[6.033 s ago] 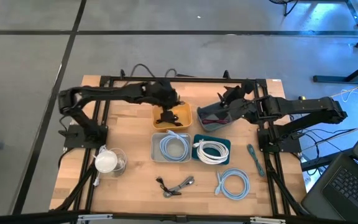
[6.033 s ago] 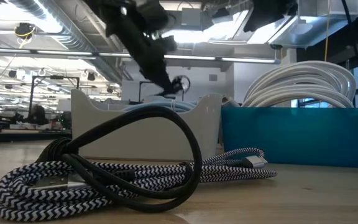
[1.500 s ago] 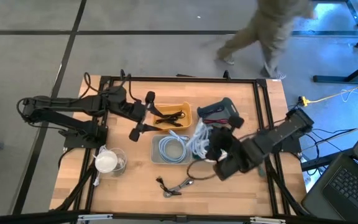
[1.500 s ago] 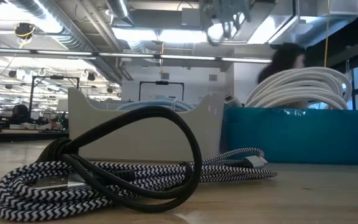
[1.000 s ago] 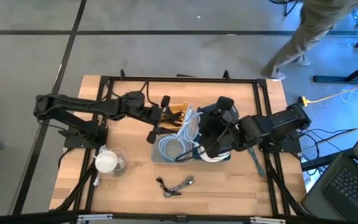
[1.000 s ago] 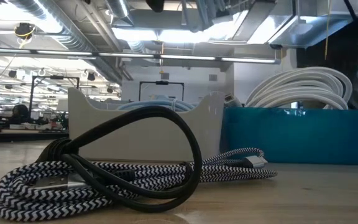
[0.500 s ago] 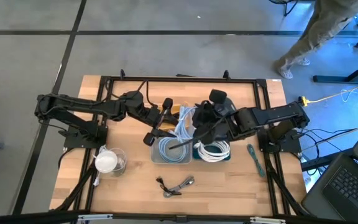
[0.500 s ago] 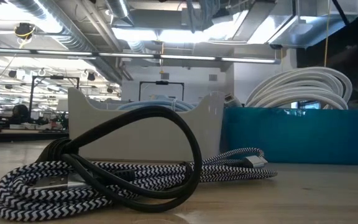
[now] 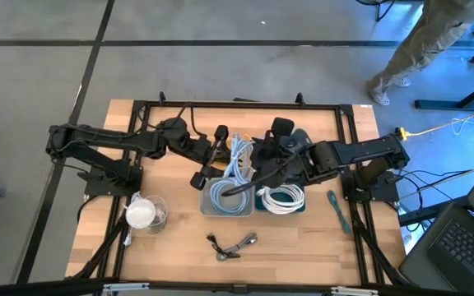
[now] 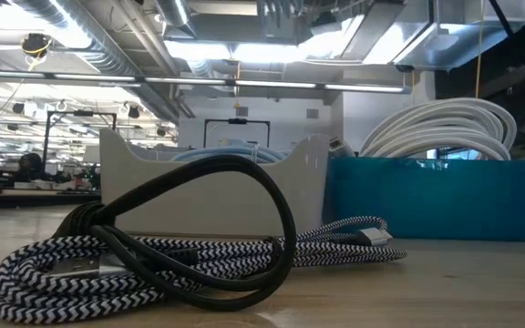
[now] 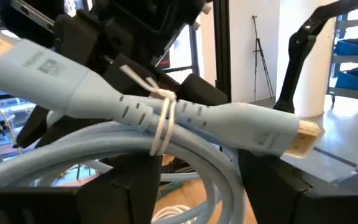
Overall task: Pick & Place USB Port
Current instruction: Put the light blue USB cable into the gray bin
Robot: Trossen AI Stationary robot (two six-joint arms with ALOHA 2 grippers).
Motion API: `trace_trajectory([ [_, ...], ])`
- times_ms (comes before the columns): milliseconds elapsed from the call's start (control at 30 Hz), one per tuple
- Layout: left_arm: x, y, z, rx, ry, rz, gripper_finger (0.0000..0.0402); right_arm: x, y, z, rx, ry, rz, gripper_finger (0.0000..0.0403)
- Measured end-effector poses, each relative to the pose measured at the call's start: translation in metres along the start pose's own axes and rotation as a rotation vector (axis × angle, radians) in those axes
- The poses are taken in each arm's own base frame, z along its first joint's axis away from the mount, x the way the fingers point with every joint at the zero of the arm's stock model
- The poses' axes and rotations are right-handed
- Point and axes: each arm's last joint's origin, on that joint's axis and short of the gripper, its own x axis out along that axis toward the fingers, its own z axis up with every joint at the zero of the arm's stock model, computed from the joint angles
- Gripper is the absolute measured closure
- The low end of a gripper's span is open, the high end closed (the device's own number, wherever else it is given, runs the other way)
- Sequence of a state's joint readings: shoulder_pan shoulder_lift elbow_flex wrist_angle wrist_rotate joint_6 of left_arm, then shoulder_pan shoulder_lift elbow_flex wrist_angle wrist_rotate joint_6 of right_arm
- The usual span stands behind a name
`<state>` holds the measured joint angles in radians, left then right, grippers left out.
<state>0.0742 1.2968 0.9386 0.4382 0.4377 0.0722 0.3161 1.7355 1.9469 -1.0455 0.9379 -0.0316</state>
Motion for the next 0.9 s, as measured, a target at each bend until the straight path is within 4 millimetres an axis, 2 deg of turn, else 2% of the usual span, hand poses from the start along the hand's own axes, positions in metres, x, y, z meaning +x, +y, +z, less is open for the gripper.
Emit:
trace_trajectory([
  [100, 0.001, -0.002, 0.000, 0.036, 0.002, -0.007, 0.0251, 0.000, 0.000, 0.001, 0.000, -0.005, -0.001, 0.0388],
  [200, 0.002, -0.005, -0.003, 0.074, 0.026, -0.017, 0.0351, 0.000, 0.000, 0.001, 0.004, -0.009, 0.007, 0.0388],
  [233, 0.002, -0.006, -0.003, 0.084, 0.031, -0.017, 0.0370, 0.000, 0.001, 0.001, 0.001, -0.009, 0.008, 0.0388],
  [367, 0.002, -0.005, -0.003, 0.085, 0.032, -0.015, 0.0373, 0.000, 0.000, 0.001, 0.002, -0.007, 0.004, 0.0378],
  [533, 0.002, -0.006, -0.003, 0.082, 0.033, -0.032, 0.0373, 0.000, -0.001, 0.001, 0.012, -0.005, -0.022, 0.0309],
  [633, 0.002, -0.006, -0.005, 0.074, 0.048, -0.026, 0.0373, -0.001, -0.002, -0.001, 0.010, 0.009, -0.099, 0.0280],
  [767, 0.001, -0.006, -0.005, 0.060, 0.061, -0.021, 0.0373, -0.004, -0.005, -0.006, 0.012, 0.030, -0.197, 0.0257],
  [900, -0.001, -0.003, -0.005, 0.047, 0.066, -0.012, 0.0373, -0.008, -0.010, -0.008, 0.068, 0.024, -0.205, 0.0245],
])
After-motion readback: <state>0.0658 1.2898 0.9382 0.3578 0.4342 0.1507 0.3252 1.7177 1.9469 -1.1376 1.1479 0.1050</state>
